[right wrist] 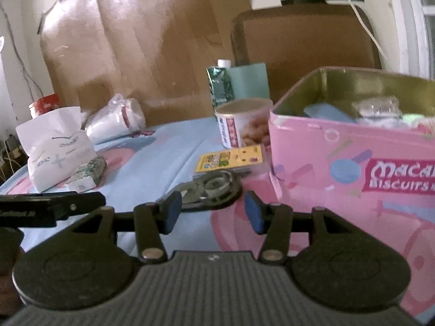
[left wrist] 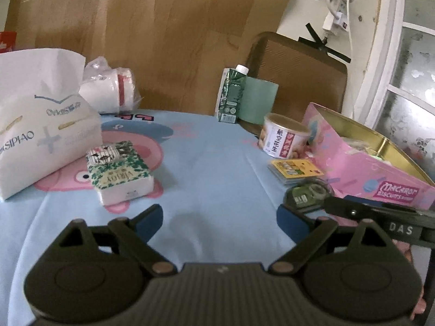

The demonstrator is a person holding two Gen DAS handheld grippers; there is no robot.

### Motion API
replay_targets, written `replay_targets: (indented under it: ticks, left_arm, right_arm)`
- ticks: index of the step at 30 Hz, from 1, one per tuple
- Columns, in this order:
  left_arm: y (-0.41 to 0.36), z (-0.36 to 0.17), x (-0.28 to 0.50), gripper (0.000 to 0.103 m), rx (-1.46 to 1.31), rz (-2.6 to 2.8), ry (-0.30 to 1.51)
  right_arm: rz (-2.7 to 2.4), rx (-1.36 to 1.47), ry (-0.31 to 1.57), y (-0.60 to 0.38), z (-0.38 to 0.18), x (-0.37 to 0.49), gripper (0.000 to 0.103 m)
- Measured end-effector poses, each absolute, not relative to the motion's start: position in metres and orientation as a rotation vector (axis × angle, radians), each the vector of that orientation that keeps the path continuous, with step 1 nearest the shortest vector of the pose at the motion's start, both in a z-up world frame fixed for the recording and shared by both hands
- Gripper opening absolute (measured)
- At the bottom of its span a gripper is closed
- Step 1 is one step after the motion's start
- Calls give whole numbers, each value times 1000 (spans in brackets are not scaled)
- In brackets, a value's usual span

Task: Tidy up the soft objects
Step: 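Move the right gripper back to the grey-green correction tape roller, then position the open right gripper around the correction tape roller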

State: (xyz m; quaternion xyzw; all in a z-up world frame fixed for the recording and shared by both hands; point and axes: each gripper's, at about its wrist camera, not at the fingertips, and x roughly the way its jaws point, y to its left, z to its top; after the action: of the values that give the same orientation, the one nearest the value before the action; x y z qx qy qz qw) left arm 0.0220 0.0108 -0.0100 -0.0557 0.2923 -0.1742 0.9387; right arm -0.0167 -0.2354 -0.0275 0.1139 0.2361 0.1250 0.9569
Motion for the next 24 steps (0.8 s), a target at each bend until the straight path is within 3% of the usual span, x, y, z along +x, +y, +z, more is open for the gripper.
replay_targets:
  ticks: [24]
  left_arm:
    - [20, -13, 24, 96, -189, -375, 605]
  right_arm:
    - [233, 215, 504, -233, -30, -15, 58]
